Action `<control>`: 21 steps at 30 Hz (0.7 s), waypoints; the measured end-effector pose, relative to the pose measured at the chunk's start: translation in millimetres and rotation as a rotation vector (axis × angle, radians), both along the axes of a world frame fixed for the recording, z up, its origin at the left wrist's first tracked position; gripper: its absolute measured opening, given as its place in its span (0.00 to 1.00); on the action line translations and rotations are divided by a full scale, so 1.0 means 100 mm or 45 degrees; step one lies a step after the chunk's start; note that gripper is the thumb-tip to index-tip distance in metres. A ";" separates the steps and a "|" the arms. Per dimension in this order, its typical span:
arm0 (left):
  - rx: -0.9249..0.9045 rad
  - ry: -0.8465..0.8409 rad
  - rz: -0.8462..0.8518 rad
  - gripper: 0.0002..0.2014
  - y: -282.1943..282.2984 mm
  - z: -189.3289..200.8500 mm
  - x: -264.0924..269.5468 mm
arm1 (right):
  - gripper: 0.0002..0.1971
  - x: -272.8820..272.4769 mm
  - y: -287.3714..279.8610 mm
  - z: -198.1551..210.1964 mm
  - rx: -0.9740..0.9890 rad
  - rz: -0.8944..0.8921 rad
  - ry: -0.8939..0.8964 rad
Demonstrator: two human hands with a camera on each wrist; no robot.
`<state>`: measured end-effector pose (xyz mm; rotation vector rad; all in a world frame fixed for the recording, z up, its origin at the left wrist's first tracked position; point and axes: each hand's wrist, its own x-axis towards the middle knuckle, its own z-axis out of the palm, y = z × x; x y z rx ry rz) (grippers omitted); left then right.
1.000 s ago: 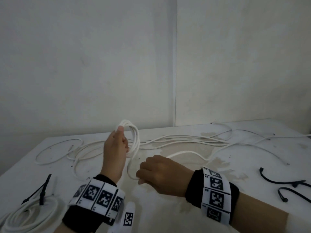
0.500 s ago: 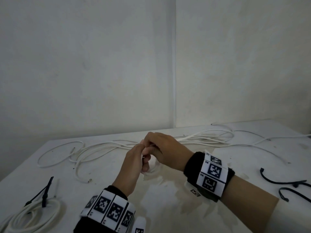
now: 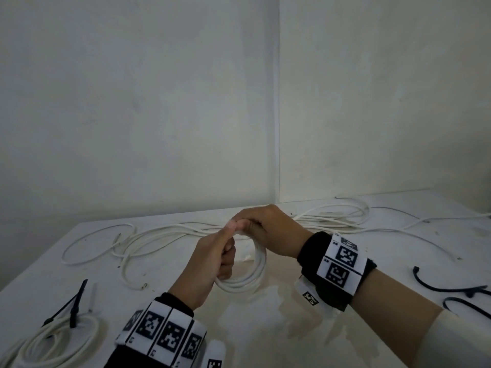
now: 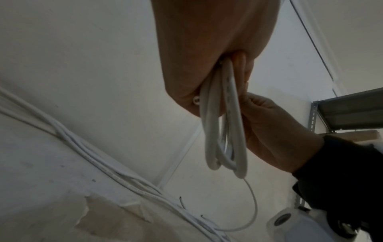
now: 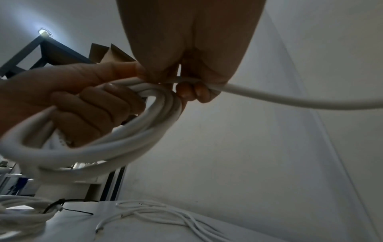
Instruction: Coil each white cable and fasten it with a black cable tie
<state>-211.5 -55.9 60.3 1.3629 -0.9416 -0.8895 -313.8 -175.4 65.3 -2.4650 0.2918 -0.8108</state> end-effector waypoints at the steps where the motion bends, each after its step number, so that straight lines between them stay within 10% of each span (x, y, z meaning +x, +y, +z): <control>1: -0.016 0.001 0.003 0.23 0.00 0.01 0.00 | 0.15 -0.01 0.01 0.02 0.096 0.001 0.061; 13: -0.042 0.146 0.001 0.22 0.01 -0.07 0.03 | 0.22 -0.15 0.10 0.06 0.531 0.029 0.261; 21: 0.050 -0.177 -0.276 0.18 0.05 0.02 0.14 | 0.19 -0.17 0.08 0.01 0.510 -0.081 0.120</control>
